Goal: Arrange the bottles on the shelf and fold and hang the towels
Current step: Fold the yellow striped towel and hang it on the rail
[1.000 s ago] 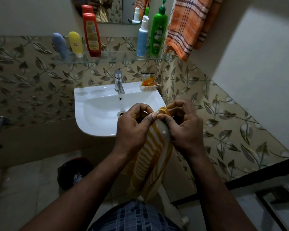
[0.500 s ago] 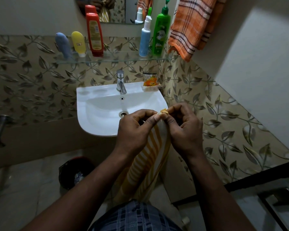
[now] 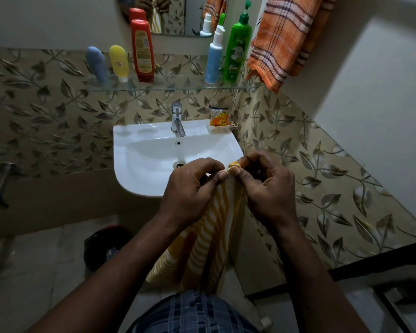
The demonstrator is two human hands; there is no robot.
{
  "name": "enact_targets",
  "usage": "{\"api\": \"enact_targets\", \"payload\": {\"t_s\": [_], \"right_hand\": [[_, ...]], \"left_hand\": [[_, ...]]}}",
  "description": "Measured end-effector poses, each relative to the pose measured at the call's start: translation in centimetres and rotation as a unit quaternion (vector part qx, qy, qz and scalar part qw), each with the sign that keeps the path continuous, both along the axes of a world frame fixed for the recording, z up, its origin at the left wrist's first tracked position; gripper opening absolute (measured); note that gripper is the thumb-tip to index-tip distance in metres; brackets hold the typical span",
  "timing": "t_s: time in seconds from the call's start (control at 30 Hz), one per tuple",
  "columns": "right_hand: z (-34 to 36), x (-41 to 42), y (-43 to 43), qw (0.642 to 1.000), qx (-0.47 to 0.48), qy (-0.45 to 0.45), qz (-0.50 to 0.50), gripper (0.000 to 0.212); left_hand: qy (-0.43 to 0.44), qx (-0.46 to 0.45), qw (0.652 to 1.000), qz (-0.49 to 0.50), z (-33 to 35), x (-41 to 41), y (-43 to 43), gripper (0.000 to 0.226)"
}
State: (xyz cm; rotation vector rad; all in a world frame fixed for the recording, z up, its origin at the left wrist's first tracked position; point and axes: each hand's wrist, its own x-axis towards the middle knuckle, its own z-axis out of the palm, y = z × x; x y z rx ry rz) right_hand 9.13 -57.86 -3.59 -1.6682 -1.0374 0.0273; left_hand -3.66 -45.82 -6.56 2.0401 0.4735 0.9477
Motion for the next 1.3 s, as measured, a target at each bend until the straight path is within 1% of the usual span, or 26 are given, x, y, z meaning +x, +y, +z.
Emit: {"api": "enact_targets", "payload": {"t_s": [0.07, 0.2, 0.27, 0.33, 0.37, 0.47, 0.53, 0.6, 0.73, 0.87, 0.97, 1.07, 1.17, 1.23, 1.3], "right_hand": [[0.1, -0.1, 0.0, 1.000, 0.000, -0.004, 0.001, 0.012], [0.2, -0.4, 0.3, 1.000, 0.010, 0.007, -0.006, 0.017], [0.1, -0.3, 0.4, 0.999, 0.016, 0.044, -0.002, 0.024], [-0.1, -0.1, 0.5, 0.994, 0.014, 0.108, 0.013, 0.035], [-0.1, 0.0, 0.5, 0.990, 0.013, 0.138, 0.022, 0.034], [0.1, 0.4, 0.6, 0.975, 0.000, 0.216, 0.053, 0.016], [0.0, 0.5, 0.6, 0.970, -0.014, 0.233, 0.070, 0.009], [-0.1, 0.4, 0.6, 0.975, -0.016, 0.210, 0.075, 0.008], [-0.2, 0.2, 0.6, 0.987, -0.034, 0.154, 0.034, 0.007], [-0.3, 0.1, 0.6, 0.990, -0.036, 0.137, -0.004, 0.012], [-0.2, 0.2, 0.7, 0.991, -0.030, 0.130, -0.014, 0.012], [-0.4, 0.2, 0.8, 0.992, -0.022, 0.123, -0.021, 0.011], [-0.5, 0.4, 0.8, 0.993, -0.005, 0.114, -0.043, 0.022], [-0.4, 0.4, 0.8, 0.993, 0.007, 0.107, -0.047, 0.024], [-0.3, 0.2, 0.9, 0.994, 0.017, 0.100, -0.042, 0.021]], "left_hand": [[-0.011, -0.021, 1.000, -0.015, 0.2, 0.1, -0.2, 0.005], [-0.033, -0.065, 0.997, -0.021, 0.3, 0.1, -0.5, 0.008], [-0.029, -0.087, 0.996, -0.020, 0.3, -0.1, -0.3, 0.010], [-0.026, -0.114, 0.993, -0.028, 0.3, -0.2, -0.1, 0.010], [-0.027, -0.126, 0.991, -0.035, 0.4, -0.2, 0.0, 0.010], [-0.027, -0.138, 0.989, -0.046, 0.5, -0.4, 0.1, 0.011], [-0.025, -0.140, 0.989, -0.046, 0.5, -0.5, 0.2, 0.011], [-0.026, -0.147, 0.987, -0.055, 0.5, -0.5, 0.1, 0.010], [-0.009, -0.105, 0.993, -0.049, 0.1, -0.5, -0.4, 0.015], [-0.018, -0.096, 0.995, 0.006, -0.4, -0.6, -0.7, 0.010], [-0.014, -0.108, 0.994, 0.005, -0.6, -0.7, -0.9, 0.007], [-0.037, -0.145, 0.989, -0.013, -0.5, -0.7, -1.0, 0.011], [-0.052, -0.198, 0.978, -0.037, -0.5, -0.7, -0.6, 0.010], [-0.051, -0.242, 0.966, -0.070, -0.6, -0.6, -0.4, 0.008], [-0.049, -0.293, 0.950, -0.097, -0.7, -0.7, -0.5, 0.012]]}}
